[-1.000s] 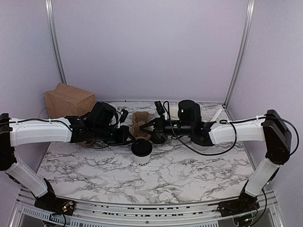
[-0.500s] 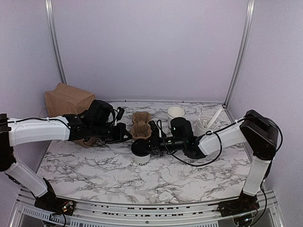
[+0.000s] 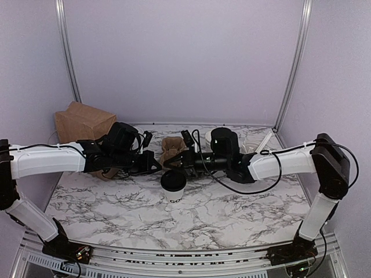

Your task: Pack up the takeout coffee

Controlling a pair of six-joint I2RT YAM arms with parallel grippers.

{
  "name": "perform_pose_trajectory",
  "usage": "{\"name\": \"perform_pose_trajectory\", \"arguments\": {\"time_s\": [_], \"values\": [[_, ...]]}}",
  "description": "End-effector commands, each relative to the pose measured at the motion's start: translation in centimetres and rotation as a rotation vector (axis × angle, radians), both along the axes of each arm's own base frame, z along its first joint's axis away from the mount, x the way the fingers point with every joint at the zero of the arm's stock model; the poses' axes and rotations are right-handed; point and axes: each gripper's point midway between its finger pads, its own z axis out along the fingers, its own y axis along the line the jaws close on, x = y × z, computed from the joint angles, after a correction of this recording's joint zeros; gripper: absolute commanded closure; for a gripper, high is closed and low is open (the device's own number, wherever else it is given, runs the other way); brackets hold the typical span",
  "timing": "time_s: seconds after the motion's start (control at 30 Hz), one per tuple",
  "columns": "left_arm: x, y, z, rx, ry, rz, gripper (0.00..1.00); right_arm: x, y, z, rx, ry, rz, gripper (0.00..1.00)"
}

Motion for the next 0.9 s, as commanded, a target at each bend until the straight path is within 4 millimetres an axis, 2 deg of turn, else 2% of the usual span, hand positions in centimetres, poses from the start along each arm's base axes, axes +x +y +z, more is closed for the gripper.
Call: {"name": "perform_pose_trajectory", "arguments": {"time_s": [0.0,0.07,0.13,0.2,0.33,0.4,0.47,0.57,0.87], "values": [[-0.4,0.1,1.1,-0.013,-0.005,-0.012,1.0,0.8,-0.7,5.4,0.067,-0.115,-0.028,1.0],[-0.4,0.1,1.0,-0.012,-0.003,-0.011,1.0,0.8,-1.0,4.8,0.054,-0.108,-0.04,1.0],[-0.4,0.1,1.0,-0.014,-0.002,-0.012,1.0,2.3,-2.0,2.9,0.033,-0.073,-0.079,1.0],[-0.4,0.0,0.9,-0.015,-0.001,-0.013,1.0,2.5,-2.3,0.0,-0.003,-0.019,-0.087,1.0],[-0.4,0.0,0.8,-0.014,0.001,-0.011,1.0,2.2,-2.7,-7.4,-0.099,0.124,-0.092,1.0],[-0.4,0.0,0.7,-0.012,0.002,-0.011,1.0,1.8,-2.9,-9.4,-0.106,0.167,-0.089,1.0],[-0.4,0.0,0.8,-0.014,0.002,-0.015,1.0,1.7,-2.8,-9.1,-0.097,0.161,-0.09,1.0],[-0.4,0.0,0.8,-0.013,0.001,-0.014,1.0,2.4,-2.9,-7.6,-0.135,0.106,-0.107,1.0],[-0.3,-0.1,1.2,-0.021,-0.007,-0.015,1.0,3.3,-2.5,-0.9,-0.157,-0.068,-0.11,0.98]]}}
